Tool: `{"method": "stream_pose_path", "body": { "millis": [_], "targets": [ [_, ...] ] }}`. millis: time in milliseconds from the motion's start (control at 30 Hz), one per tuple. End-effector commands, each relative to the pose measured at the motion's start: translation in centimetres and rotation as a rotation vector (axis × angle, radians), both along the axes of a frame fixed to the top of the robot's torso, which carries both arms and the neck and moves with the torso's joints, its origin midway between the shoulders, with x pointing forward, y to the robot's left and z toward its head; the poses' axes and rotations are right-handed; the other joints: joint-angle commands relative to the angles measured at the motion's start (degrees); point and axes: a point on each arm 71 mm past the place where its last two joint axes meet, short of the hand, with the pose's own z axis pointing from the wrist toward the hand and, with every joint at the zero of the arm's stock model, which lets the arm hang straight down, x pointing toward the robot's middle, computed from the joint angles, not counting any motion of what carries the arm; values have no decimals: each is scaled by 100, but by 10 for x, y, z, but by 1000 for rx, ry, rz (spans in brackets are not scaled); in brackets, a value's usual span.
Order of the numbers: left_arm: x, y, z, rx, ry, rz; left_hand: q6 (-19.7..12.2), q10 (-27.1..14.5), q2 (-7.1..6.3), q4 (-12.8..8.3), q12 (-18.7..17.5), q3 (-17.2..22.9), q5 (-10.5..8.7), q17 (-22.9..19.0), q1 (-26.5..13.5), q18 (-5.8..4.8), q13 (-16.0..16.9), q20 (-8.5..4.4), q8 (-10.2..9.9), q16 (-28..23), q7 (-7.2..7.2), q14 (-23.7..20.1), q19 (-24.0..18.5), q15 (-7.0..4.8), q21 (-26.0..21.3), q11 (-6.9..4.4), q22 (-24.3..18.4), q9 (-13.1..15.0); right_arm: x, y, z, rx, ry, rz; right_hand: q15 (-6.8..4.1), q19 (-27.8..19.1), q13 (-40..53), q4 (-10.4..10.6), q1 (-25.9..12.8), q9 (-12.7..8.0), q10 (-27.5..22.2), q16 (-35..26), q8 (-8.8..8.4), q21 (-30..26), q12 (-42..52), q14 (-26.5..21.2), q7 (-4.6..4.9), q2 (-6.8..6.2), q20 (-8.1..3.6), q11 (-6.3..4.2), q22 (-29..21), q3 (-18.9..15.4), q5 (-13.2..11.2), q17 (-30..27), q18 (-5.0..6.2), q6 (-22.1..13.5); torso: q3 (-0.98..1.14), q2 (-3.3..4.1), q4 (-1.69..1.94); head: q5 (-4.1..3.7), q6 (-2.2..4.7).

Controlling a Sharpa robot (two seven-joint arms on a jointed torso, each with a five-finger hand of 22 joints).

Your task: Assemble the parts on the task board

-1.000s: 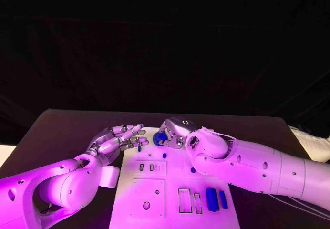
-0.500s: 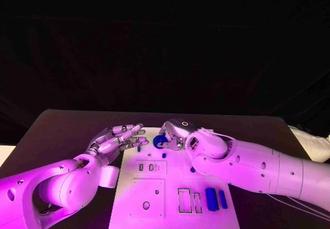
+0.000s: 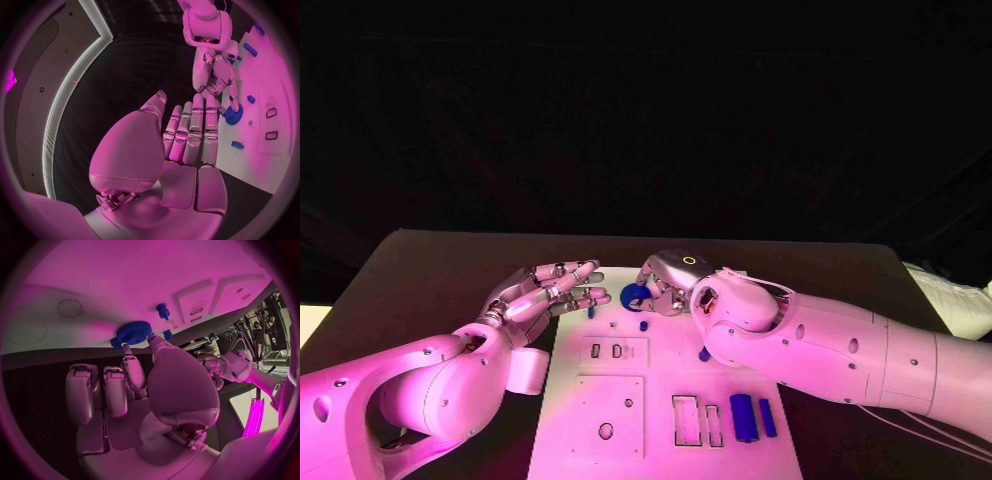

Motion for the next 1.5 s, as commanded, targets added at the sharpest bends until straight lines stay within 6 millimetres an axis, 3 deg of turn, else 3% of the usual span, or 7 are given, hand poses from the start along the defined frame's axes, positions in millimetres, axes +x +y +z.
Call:
{"method": "stream_pose_path", "body": {
  "millis": [33,267,400,533,733,1133,1500],
  "targets": [
    [-1,-2,2,-13,-7,-18,-1,-1,36,-31,-26,14,-32,9,5,27,-5,-5,-29,-35,13,11,29,32,-23,11,-6,-5,-3,-6,4,79,-28,-4,32,101,79,24,-55,2,10,-18,5,17,32,498,15,-10,30,34,382,-24,18,1020,-112,-29,6,-2,6,-21,6],
    [1,2,1,-10,-9,-9,5,4,48,-47,-29,12,-33,14,10,28,-4,-6,-39,-46,9,14,36,30,-33,8,-15,-4,-7,-49,19,356,-14,48,47,62,-28,-106,253,-28,-69,-80,-26,-20,-157,472,51,-20,39,58,305,33,1,906,-96,-171,8,-20,-33,-14,22],
    [3,4,0,-8,-9,-4,5,4,48,-47,-29,12,-33,14,10,28,-4,-6,-39,-47,8,13,36,30,-34,8,-15,-4,-6,-84,22,458,75,51,55,19,-105,-436,742,-32,-147,-115,-14,-59,-300,457,72,15,50,67,235,174,77,851,-81,-219,24,-49,-80,-5,31],
    [6,5,-1,-6,-10,2,5,4,48,-48,-30,11,-33,14,9,28,-4,-6,-40,-48,7,13,37,31,-35,8,-16,-4,-6,-124,22,506,137,39,55,1,-160,-709,1032,-19,-191,-138,6,-75,-398,448,75,-43,52,64,210,224,115,818,-76,-159,76,-89,-148,24,44],
    [11,6,-4,-5,-9,5,6,4,49,-50,-30,11,-33,15,10,28,-4,-6,-41,-49,6,13,37,31,-35,7,-17,-3,-10,-164,16,499,164,3,54,-6,-185,-834,1118,-16,-203,-147,2,-81,-443,446,72,-93,51,60,204,202,136,809,-74,-127,145,-117,-194,2,37],
    [14,6,-8,-4,-5,8,8,6,51,-54,-30,12,-32,15,14,28,-4,-6,-42,-51,3,13,38,30,-37,6,-18,-3,-9,-190,-9,436,187,-53,60,-8,-212,-886,1103,-33,-214,-133,-25,-82,-490,454,82,-137,54,71,204,135,192,842,-74,-201,213,-105,-203,13,20],
    [15,6,-10,-3,-3,10,8,6,51,-54,-30,12,-32,15,14,28,-4,-6,-42,-51,3,13,38,30,-37,6,-18,-3,-3,-197,-24,413,209,-85,62,-6,-204,-891,1096,-38,-209,-123,-27,-81,-479,458,85,-134,55,73,208,123,204,861,-75,-224,206,-105,-198,28,-17]
  ]
}}
